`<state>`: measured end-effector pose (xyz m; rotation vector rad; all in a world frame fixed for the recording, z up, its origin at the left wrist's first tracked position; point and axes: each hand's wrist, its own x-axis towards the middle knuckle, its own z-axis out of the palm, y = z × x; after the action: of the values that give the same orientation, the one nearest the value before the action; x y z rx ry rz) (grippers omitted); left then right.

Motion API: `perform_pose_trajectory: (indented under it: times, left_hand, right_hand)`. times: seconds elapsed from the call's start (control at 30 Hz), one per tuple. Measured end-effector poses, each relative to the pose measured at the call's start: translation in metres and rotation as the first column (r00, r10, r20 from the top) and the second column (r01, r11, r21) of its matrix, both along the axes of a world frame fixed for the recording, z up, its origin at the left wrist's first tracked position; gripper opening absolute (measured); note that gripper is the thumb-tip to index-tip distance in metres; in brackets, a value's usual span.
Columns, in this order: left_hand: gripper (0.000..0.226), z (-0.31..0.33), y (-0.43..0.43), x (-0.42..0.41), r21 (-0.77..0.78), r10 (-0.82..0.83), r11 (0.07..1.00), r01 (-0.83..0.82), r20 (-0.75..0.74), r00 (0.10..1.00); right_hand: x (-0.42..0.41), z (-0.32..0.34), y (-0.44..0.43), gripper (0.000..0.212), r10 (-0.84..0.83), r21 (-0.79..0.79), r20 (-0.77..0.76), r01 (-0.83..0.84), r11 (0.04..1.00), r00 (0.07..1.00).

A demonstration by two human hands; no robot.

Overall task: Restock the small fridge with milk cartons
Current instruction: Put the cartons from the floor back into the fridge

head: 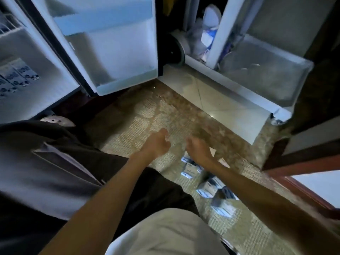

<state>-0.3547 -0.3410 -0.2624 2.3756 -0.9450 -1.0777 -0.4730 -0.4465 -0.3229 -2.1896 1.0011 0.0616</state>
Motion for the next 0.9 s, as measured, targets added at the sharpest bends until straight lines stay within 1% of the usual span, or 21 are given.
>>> perform_pose_trajectory:
  times: [0.07, 0.13, 0.17, 0.2, 0.23, 0.3, 0.47, 0.53, 0.6, 0.67, 0.73, 0.77, 0.83, 0.9]
  left_hand:
    - [0.044, -0.013, -0.001, -0.006, 0.043, -0.011, 0.999, 0.012, -0.03, 0.999]
    - [0.044, -0.023, -0.001, -0.007, 0.082, -0.029, 0.996, 0.032, -0.036, 0.999]
    - [0.044, -0.027, -0.001, -0.008, 0.1, -0.041, 0.994, 0.044, -0.032, 0.999]
    - [0.044, -0.03, -0.001, -0.007, 0.115, -0.053, 0.992, 0.056, -0.025, 0.998]
    - [0.043, -0.032, -0.001, -0.007, 0.123, -0.06, 0.99, 0.062, -0.017, 0.998]
    - [0.041, -0.037, -0.001, -0.008, 0.132, -0.065, 0.989, 0.065, -0.006, 0.998]
    - [0.038, -0.044, -0.003, -0.017, 0.158, -0.096, 0.982, 0.099, -0.026, 0.995]
    - [0.037, -0.047, -0.004, -0.018, 0.158, -0.098, 0.982, 0.103, -0.036, 0.995]
    - [0.036, -0.048, -0.006, -0.017, 0.146, -0.084, 0.985, 0.09, -0.05, 0.995]
    - [0.036, -0.048, -0.006, -0.014, 0.135, -0.072, 0.988, 0.079, -0.056, 0.996]
    - [0.04, -0.048, -0.006, -0.012, 0.125, -0.066, 0.989, 0.074, -0.066, 0.996]
    - [0.044, -0.048, -0.005, -0.01, 0.122, -0.069, 0.99, 0.077, -0.069, 0.995]
    - [0.057, -0.047, -0.006, -0.006, 0.12, -0.107, 0.986, 0.112, -0.05, 0.993]
    - [0.072, -0.046, -0.005, -0.001, 0.129, -0.171, 0.976, 0.175, -0.036, 0.985]
  right_hand:
    - [-0.019, -0.033, 0.004, 0.03, 0.046, 0.091, -0.164, -0.031, 0.995, 0.985]
    - [-0.031, -0.066, 0.007, 0.028, 0.135, 0.142, -0.298, -0.096, 0.985, 0.945]
    - [-0.034, -0.08, 0.008, 0.033, 0.144, 0.151, -0.342, -0.097, 0.984, 0.929]
    - [-0.037, -0.09, 0.009, 0.042, 0.146, 0.156, -0.381, -0.092, 0.984, 0.913]
    - [-0.039, -0.099, 0.009, 0.051, 0.141, 0.148, -0.412, -0.087, 0.985, 0.9]
    - [-0.042, -0.114, 0.011, 0.06, 0.128, 0.104, -0.462, -0.09, 0.991, 0.878]
    - [-0.039, -0.138, 0.014, 0.054, 0.084, 0.044, -0.49, -0.072, 0.996, 0.868]
    - [-0.038, -0.14, 0.011, 0.052, 0.078, 0.034, -0.455, -0.07, 0.997, 0.887]
    - [-0.037, -0.137, 0.008, 0.05, 0.074, 0.06, -0.401, -0.055, 0.997, 0.913]
    - [-0.036, -0.129, 0.007, 0.052, 0.065, 0.097, -0.315, -0.036, 0.995, 0.947]
    - [-0.032, -0.115, 0.007, 0.053, 0.025, 0.142, -0.191, 0.003, 0.99, 0.981]
    - [-0.031, -0.106, 0.008, 0.049, 0.005, 0.168, -0.119, 0.015, 0.986, 0.993]
    - [-0.025, -0.083, 0.009, 0.033, -0.03, 0.258, 0.038, 0.019, 0.966, 0.999]
    - [-0.018, -0.054, 0.009, 0.021, -0.089, 0.39, 0.188, 0.008, 0.921, 0.978]
